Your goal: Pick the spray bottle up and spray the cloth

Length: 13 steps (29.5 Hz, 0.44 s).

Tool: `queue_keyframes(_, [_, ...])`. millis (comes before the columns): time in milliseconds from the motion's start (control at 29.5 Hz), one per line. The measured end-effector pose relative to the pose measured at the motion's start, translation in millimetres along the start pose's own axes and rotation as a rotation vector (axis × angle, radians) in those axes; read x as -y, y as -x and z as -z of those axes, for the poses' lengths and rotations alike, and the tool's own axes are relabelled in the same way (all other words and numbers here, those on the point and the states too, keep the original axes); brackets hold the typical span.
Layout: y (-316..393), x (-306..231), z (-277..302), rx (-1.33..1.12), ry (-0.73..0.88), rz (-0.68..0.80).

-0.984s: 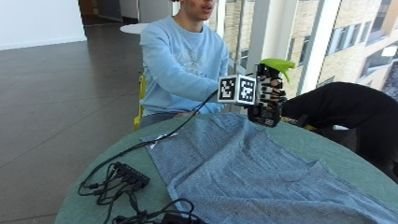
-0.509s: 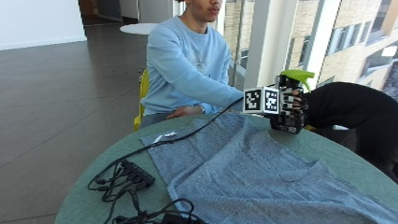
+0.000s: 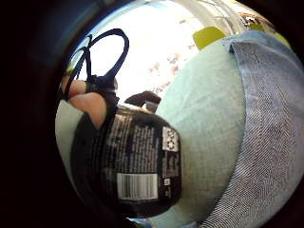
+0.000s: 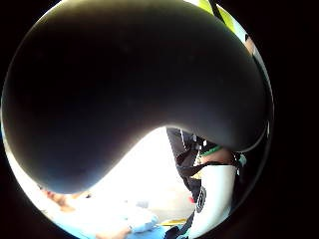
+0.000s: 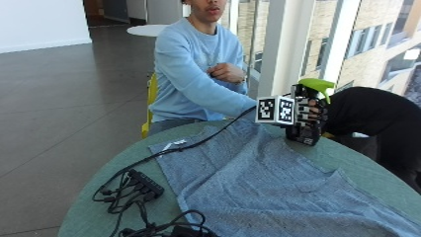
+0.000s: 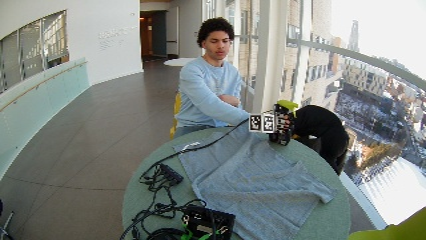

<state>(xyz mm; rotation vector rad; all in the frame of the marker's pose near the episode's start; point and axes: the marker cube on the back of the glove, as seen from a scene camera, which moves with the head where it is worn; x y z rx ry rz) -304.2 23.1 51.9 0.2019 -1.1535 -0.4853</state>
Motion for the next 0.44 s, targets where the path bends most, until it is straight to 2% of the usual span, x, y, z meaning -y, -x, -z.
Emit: queue_keyframes(441, [10, -15, 50, -0.097, -0.022, 0.078])
